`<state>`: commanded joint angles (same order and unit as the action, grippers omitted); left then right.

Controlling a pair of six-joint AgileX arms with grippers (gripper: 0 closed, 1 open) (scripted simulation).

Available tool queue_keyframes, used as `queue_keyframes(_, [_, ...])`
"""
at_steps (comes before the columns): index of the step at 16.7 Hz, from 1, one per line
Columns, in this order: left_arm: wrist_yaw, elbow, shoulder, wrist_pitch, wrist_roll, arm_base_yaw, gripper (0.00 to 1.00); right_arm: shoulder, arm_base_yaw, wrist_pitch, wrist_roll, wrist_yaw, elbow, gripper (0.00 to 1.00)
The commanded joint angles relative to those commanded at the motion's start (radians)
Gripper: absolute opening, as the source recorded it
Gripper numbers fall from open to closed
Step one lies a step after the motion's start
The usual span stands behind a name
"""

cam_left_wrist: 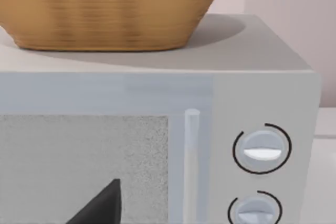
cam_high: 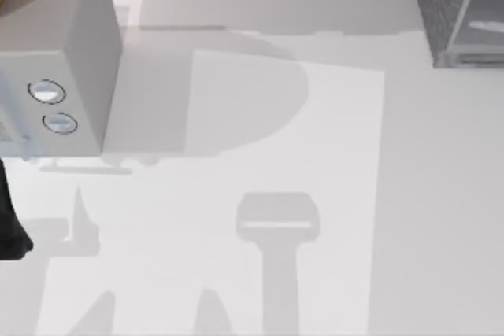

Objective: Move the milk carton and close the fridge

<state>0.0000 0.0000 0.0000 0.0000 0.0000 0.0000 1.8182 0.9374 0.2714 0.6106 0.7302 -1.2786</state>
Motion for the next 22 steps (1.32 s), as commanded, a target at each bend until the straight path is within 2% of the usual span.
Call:
queue_keyframes(3, [0.000, 0.000, 0.000, 0.000, 0.000, 0.000, 1.00, -0.010, -0.034, -0.014, -0.020, -0.022, 0.007, 1.00])
queue_keyframes(6, [0.000, 0.000, 0.000, 0.000, 0.000, 0.000, 1.00, -0.041, -0.143, -0.058, -0.089, -0.102, 0.032, 1.00])
queue_keyframes(17, [0.000, 0.000, 0.000, 0.000, 0.000, 0.000, 1.00, -0.176, -0.762, -0.276, -0.507, -0.600, 0.222, 1.00])
queue_keyframes(22, [0.000, 0.000, 0.000, 0.000, 0.000, 0.000, 1.00, -0.199, -0.914, -0.320, -0.615, -0.726, 0.282, 1.00])
